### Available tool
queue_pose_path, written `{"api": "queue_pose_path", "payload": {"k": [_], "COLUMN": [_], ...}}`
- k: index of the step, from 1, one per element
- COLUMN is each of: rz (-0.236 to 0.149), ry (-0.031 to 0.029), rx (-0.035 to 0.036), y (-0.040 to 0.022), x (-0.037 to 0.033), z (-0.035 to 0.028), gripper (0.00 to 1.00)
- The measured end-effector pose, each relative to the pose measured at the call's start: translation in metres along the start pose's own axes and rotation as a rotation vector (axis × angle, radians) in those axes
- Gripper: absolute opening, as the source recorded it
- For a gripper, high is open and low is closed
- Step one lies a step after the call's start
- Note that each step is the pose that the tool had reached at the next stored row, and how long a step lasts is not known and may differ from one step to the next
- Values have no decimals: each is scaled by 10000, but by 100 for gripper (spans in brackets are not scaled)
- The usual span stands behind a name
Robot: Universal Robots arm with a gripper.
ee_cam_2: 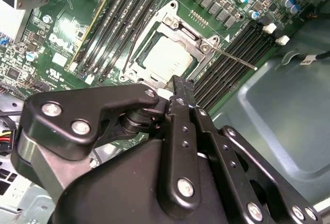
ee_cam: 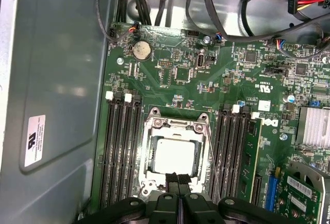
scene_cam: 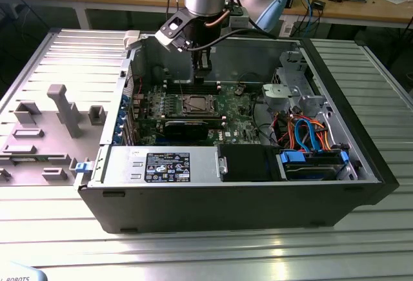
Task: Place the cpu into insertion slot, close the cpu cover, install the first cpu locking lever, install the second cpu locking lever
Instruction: 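Install the first cpu locking lever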
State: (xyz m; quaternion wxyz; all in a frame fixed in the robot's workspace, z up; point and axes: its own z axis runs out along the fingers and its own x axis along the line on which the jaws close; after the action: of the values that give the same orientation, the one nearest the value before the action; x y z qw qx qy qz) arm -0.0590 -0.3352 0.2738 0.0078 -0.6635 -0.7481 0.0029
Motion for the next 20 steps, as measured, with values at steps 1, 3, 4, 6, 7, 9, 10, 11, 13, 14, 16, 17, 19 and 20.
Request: {"api": "queue_pose_path", "payload": {"k": [1,3,4,6,7,9,10,11,13,14,16,17,19,20], "rz": [-13,-67,-83,-163,-202,-263,-298,-316,-373,-389,-456,-491,-557,-584], "ry": [0,-1,-1,-2,-3,-3,-4,-4,-5,-5,-6,-7,-8,-8], "rx": [0,0,1,1,2,2,2,2,3,3,4,4,4,5], "y": [0,0,0,0,0,0,0,0,0,0,0,0,0,0], "x": [0,0,0,0,0,0,0,0,0,0,0,0,0,0], "z": [0,0,0,0,0,0,0,0,0,0,0,0,0,0], "gripper": [11,11,11,11,11,11,11,11,11,11,11,11,11,11]}}
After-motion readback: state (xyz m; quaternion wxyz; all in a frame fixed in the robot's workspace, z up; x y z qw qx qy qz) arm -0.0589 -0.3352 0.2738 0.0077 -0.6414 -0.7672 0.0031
